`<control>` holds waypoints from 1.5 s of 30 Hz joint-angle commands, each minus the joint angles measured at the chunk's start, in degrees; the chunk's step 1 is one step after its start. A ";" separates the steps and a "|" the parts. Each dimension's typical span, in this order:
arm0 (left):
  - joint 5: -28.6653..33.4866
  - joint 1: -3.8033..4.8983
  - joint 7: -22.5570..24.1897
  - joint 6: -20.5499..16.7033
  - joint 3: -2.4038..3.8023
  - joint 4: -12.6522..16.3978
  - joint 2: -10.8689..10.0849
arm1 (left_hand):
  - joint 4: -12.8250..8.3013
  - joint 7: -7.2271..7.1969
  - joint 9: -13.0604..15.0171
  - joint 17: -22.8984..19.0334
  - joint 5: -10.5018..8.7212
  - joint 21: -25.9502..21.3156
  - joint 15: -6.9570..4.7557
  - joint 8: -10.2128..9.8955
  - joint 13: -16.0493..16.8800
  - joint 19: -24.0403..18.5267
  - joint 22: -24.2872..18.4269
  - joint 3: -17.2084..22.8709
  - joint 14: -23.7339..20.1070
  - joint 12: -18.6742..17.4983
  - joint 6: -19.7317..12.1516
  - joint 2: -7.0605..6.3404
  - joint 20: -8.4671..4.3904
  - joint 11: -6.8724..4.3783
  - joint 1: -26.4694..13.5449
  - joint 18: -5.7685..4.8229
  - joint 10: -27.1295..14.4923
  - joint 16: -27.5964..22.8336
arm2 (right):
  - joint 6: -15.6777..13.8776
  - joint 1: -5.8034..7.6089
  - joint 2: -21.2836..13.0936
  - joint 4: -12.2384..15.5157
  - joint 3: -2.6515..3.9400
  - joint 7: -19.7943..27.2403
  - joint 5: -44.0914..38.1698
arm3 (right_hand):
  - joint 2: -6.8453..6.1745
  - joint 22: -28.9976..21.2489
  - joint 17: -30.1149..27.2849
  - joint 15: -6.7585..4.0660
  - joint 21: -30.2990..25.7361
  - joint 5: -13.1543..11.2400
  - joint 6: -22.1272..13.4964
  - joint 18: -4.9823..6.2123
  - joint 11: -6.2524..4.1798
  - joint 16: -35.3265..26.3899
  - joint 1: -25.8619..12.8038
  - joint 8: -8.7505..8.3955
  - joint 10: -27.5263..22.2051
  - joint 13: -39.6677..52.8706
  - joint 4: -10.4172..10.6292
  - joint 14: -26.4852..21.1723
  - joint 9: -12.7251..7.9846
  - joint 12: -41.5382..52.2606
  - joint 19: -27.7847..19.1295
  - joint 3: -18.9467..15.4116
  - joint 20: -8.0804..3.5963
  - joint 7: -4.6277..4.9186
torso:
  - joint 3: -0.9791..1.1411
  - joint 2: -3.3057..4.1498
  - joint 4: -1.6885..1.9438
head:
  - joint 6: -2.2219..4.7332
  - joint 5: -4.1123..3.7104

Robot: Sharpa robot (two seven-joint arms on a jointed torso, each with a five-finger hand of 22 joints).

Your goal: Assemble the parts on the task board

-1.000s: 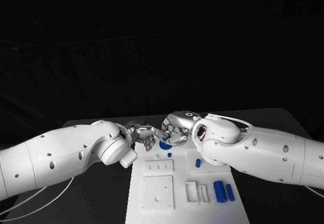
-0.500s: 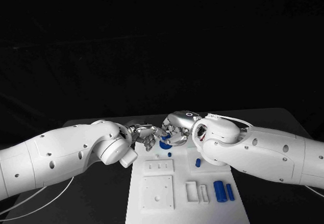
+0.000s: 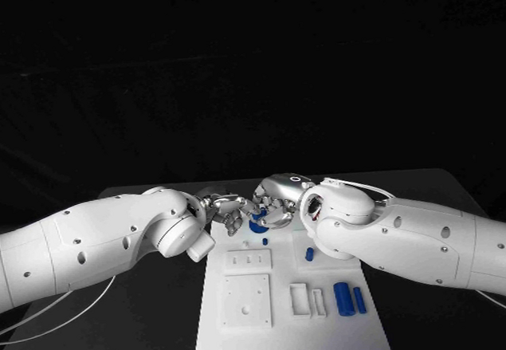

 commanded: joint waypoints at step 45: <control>-5.97 0.07 -2.16 0.60 -0.11 -2.22 0.42 | -0.24 -3.64 5.90 -1.25 3.32 1.66 -0.03 4.04 -0.33 0.90 -2.04 -0.67 2.76 -0.02 7.83 -2.63 -6.94 -2.80 2.22 -0.29 2.94 1.24 | -9.76 -0.23 -5.29 -1.51 -0.10 8.86 10.09 | -6.72 -1.67 -2.99 4.63 -8.56 9.34 -12.32 3.10 5.20 -6.85 -6.03 -6.12 -10.75 -1.89 1.73 -9.72 -1.90 -3.71 -9.82 -12.19 3.70 6.49 | -0.02 0.02 -0.08 | -0.31 0.38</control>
